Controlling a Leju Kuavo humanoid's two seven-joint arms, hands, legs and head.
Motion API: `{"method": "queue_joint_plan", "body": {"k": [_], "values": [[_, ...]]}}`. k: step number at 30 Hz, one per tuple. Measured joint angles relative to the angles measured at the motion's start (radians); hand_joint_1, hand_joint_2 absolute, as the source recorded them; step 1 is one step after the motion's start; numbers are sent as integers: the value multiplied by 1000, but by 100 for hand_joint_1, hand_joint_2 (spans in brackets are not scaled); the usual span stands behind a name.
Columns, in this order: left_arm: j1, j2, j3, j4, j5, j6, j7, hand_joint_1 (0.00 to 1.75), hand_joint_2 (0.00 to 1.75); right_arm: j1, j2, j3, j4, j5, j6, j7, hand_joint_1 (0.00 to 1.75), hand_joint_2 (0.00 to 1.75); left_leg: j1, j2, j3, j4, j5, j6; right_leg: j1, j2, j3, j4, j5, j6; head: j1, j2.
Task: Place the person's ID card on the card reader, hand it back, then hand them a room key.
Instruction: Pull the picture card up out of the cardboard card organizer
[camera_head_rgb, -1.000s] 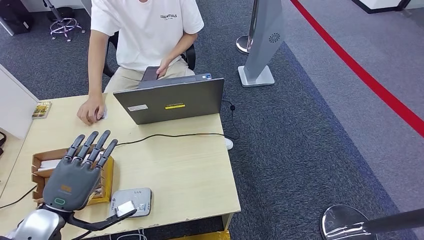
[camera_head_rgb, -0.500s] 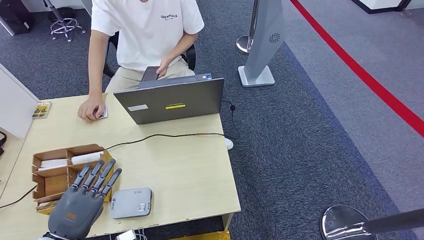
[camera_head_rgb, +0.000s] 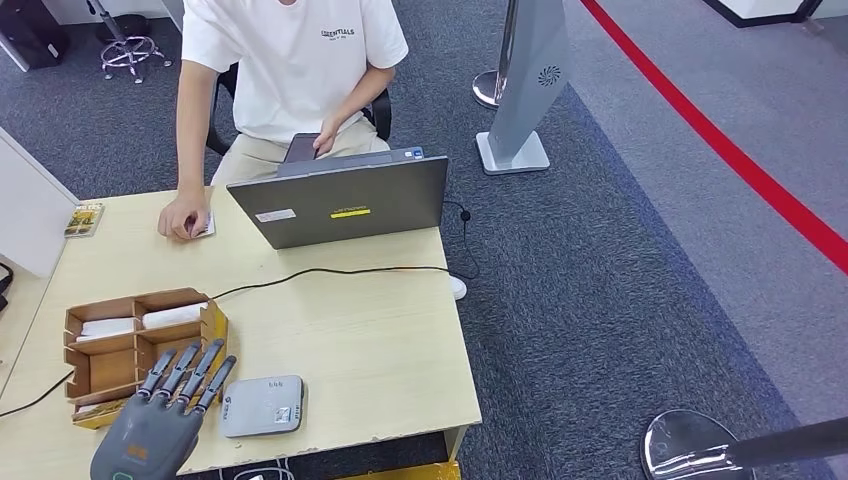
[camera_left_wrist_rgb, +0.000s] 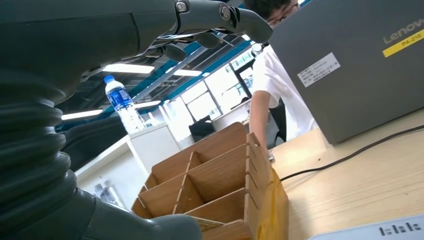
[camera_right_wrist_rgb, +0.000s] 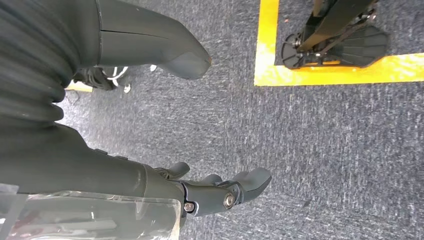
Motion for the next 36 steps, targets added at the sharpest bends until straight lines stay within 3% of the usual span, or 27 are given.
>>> {"method": "queue_joint_plan", "body": {"k": [16,36], "values": [[18,-12,23,0,-25,0,41,0,175,-3,2,-29,-6,36,12,-1,0,175,0,0,0,0,0,0,0,0,0,0,0,0,0,0],[41,-68,94,2,-56,-28,109,0,175,-18,3,-86,-6,106,12,-13,0,175,0,0,0,0,0,0,0,0,0,0,0,0,0,0]]}}
